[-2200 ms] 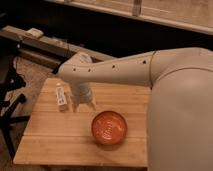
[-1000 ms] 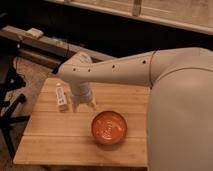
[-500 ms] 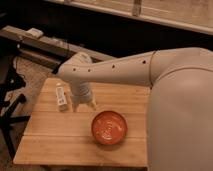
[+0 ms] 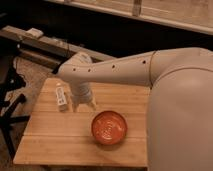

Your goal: Place the bottle in the ceramic bowl

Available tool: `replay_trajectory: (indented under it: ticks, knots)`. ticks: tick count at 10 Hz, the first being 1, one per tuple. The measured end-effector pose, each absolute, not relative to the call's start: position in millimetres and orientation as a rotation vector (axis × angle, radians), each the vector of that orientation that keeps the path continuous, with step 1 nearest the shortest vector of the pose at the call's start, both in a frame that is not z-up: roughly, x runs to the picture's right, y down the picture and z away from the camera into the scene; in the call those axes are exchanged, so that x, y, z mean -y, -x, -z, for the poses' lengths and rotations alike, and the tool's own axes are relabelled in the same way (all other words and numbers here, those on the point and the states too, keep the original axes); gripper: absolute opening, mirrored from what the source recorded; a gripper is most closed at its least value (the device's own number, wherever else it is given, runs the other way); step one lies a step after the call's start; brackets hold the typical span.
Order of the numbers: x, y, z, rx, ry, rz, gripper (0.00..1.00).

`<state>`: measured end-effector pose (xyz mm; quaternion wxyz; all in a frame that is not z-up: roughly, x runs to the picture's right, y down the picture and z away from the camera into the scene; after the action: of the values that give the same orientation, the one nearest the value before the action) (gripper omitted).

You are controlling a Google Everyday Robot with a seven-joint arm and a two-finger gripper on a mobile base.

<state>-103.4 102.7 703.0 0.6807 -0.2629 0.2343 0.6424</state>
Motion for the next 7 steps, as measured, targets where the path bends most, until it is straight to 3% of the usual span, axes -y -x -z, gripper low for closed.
replay_trajectory:
  ticks: [3, 7]
  knots:
    - [-99, 105, -709, -0.522, 0.59, -1.403, 0.65]
    - [-64, 155, -761, -0.47, 0.633, -1.303, 0.65]
